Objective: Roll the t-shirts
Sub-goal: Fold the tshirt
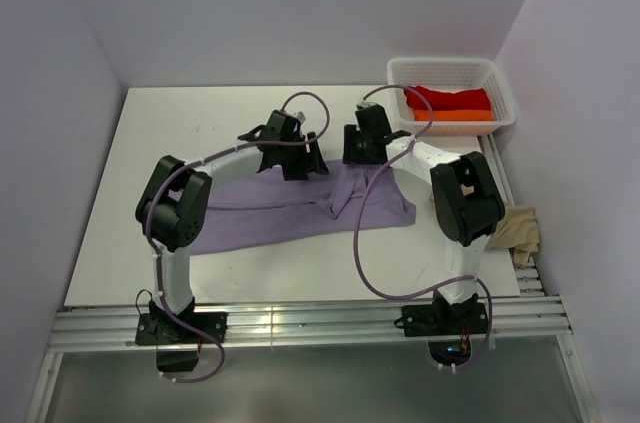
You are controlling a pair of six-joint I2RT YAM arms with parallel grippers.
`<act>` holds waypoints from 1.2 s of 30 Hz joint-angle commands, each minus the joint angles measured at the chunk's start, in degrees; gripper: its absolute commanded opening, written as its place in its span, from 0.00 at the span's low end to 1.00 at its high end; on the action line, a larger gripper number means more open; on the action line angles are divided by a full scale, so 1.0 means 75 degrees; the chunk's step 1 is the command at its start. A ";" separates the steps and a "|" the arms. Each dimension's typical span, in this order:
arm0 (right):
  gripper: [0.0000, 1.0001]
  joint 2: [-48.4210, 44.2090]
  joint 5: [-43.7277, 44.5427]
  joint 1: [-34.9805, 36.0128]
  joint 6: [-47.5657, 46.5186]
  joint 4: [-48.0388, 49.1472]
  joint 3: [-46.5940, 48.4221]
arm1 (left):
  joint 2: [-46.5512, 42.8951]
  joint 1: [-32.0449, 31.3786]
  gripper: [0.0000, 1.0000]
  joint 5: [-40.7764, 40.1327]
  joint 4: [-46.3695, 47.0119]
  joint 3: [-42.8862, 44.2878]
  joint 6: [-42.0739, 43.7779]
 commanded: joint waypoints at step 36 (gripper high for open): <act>0.16 -0.3270 -0.0906 0.0008 0.0249 0.1751 -0.3299 | 0.0486 -0.0706 0.70 0.1205 0.1851 0.0694 0.0497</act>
